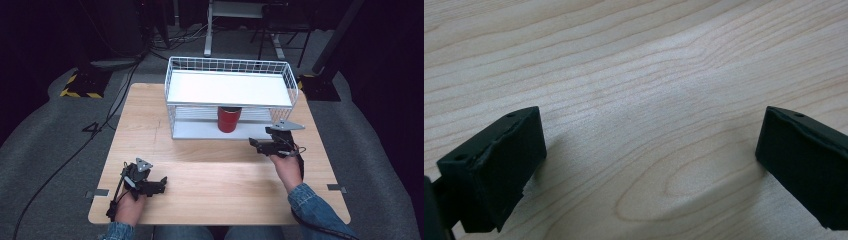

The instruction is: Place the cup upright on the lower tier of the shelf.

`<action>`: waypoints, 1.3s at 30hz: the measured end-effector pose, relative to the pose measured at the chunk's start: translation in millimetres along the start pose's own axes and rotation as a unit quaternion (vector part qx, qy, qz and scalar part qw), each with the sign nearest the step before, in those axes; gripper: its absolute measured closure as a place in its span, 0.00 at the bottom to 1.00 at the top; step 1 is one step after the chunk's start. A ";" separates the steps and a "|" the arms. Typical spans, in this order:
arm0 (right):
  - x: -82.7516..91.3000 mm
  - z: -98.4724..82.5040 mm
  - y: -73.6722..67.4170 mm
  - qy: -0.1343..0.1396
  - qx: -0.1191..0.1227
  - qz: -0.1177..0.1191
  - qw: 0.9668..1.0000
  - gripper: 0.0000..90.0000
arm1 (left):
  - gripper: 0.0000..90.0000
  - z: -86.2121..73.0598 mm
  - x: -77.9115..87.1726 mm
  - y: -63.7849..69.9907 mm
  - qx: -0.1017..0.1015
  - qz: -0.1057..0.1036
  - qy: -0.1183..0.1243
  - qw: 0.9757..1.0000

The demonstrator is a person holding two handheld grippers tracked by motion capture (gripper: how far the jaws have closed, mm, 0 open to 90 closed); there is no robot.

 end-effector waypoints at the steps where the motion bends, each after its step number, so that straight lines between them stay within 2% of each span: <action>1: 0.0 0.0 0.0 0.000 0.000 0.000 1.000 0.18 | 0.00 0.0 0.0 0.0 0.000 0.000 0.000 1.000; 3: 14.5 -3.2 3.2 0.002 -0.001 -0.001 1.000 0.18 | 0.00 0.2 0.1 -0.7 -0.001 -0.002 0.001 1.000; 4: 14.5 -3.2 3.2 0.002 -0.001 -0.001 1.000 0.18 | 0.00 0.2 0.1 -0.7 -0.001 -0.002 0.001 1.000; 7: 32.3 -8.8 7.5 0.003 -0.002 -0.001 1.000 0.18 | 0.00 0.0 0.0 0.0 -0.001 0.000 0.000 1.000; 12: 48.7 -17.4 12.3 0.001 -0.002 -0.002 1.000 0.18 | 0.00 0.0 -0.1 0.1 0.000 0.000 0.000 1.000; 13: 56.8 -23.1 14.6 0.001 -0.010 -0.001 1.000 0.18 | 0.00 0.0 -0.1 0.0 -0.001 0.000 0.000 1.000; 18: 71.3 -35.4 18.6 -0.002 -0.019 -0.008 1.000 0.18 | 0.00 0.5 -0.5 0.0 -0.002 0.000 0.000 1.000; 19: 78.8 -42.7 20.9 -0.002 -0.025 -0.011 1.000 0.18 | 0.00 0.8 -0.8 -0.1 -0.003 -0.001 0.000 1.000; 21: 81.3 -45.2 21.1 -0.003 -0.029 -0.012 1.000 0.18 | 0.00 1.2 -1.1 -0.1 -0.003 0.000 0.000 1.000; 25: 92.2 -59.5 21.7 -0.014 -0.021 -0.019 0.999 0.18 | 0.00 1.9 -1.7 -0.1 -0.003 -0.001 0.000 1.000; 26: 96.7 -67.5 21.6 -0.018 -0.025 -0.019 0.999 0.18 | 0.00 2.1 -1.9 -0.1 -0.002 -0.002 0.000 1.000; 29: 101.1 -75.3 21.8 -0.018 -0.031 -0.020 0.999 0.18 | 0.00 2.9 -2.6 -0.3 -0.003 -0.002 0.000 1.000; 30: 106.1 -83.8 22.8 -0.018 -0.037 -0.023 0.999 0.18 | 0.00 3.7 -3.0 -0.7 -0.006 -0.002 -0.001 1.000; 31: 106.1 -83.8 22.8 -0.018 -0.037 -0.023 0.999 0.18 | 0.00 3.7 -3.0 -0.7 -0.006 -0.002 -0.001 1.000; 34: 113.1 -98.7 24.6 -0.020 -0.040 -0.035 0.998 0.18 | 0.00 4.5 -4.1 -0.2 -0.002 -0.004 0.000 1.000; 37: 115.1 -107.3 25.2 -0.024 -0.041 -0.043 0.998 0.18 | 0.00 5.4 -4.5 -0.9 -0.007 -0.003 -0.001 1.000; 39: 116.1 -120.0 25.4 -0.036 -0.036 -0.047 0.998 0.18 | 0.00 5.6 -4.8 -0.6 -0.005 -0.003 0.000 1.000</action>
Point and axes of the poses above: each handheld gripper's, and its own axes: x roughly backward along the jaws, z roughly out of its top, y roughly to its right, the point moved 3 cm from there along -x, roughly forward along the jaws, and after that the axes turned 6 degrees about x, right-handed, at the moved point
